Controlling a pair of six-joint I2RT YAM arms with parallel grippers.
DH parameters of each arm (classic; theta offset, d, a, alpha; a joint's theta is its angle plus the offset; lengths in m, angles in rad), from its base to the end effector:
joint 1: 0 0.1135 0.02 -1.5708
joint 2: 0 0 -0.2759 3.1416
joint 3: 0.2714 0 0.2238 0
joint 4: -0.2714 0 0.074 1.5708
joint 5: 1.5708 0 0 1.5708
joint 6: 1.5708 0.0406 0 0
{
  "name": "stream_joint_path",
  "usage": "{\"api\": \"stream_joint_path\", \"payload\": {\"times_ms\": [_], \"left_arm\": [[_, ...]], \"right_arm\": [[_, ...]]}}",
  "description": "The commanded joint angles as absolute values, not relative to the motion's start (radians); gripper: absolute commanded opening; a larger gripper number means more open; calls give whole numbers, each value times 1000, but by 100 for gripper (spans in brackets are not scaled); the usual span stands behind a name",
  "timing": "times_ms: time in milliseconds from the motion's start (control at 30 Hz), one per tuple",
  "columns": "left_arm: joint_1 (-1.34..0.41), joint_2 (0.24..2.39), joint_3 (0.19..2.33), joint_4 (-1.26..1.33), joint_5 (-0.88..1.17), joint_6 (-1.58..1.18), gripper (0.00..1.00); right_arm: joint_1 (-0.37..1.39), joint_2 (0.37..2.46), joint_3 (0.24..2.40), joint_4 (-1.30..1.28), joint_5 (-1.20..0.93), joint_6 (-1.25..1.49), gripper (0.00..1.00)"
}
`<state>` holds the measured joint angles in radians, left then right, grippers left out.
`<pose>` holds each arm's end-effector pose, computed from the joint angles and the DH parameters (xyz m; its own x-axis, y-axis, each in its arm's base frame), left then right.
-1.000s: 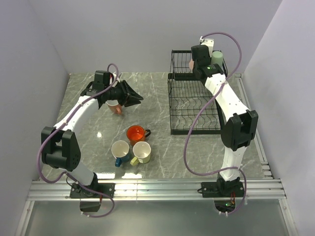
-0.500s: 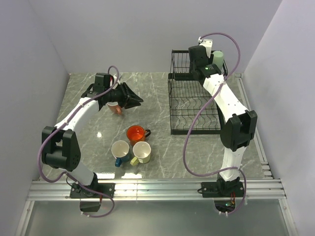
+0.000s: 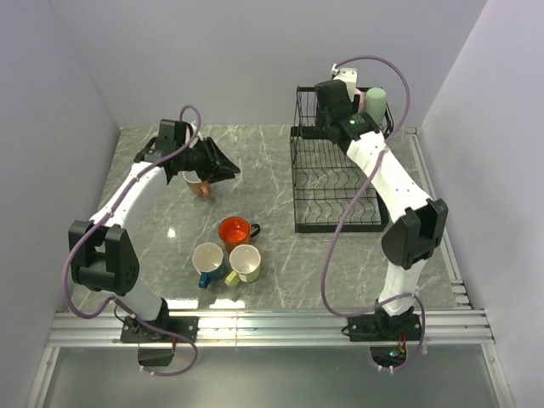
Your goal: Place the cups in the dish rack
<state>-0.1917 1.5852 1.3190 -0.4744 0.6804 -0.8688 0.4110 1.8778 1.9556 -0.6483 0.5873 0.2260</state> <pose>0.3148 -0.0871 0.3193 -0.8888 -0.4321 -0.1525 -0.1158 0.5338 -0.8377 0.3797 0.1409 0.3949 -0.4612 0.0025 -0.8873 0.2035 0.9736 -0.1030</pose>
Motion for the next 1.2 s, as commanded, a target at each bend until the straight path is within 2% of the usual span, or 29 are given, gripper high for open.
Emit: {"api": "stream_joint_path", "payload": {"times_ms": [0, 167, 433, 767, 933, 1167], "left_arm": [[-169, 1594, 1446, -613, 502, -717, 37], [-106, 1605, 1477, -715, 327, -669, 38], [-3, 1676, 1537, -736, 210, -646, 38], [-2, 1838, 1700, -742, 153, -638, 39], [-5, 1954, 1813, -831, 127, -632, 39], [-35, 1991, 1856, -831, 133, -649, 42]], "right_arm": [[491, 1732, 1932, -661, 520, 276, 64], [664, 1583, 1728, -634, 503, 343, 64], [767, 1439, 1471, -638, 465, 443, 64], [767, 1408, 1436, -655, 476, 422, 65], [767, 1408, 1428, -663, 477, 411, 65], [767, 1397, 1381, -660, 472, 410, 65]]}}
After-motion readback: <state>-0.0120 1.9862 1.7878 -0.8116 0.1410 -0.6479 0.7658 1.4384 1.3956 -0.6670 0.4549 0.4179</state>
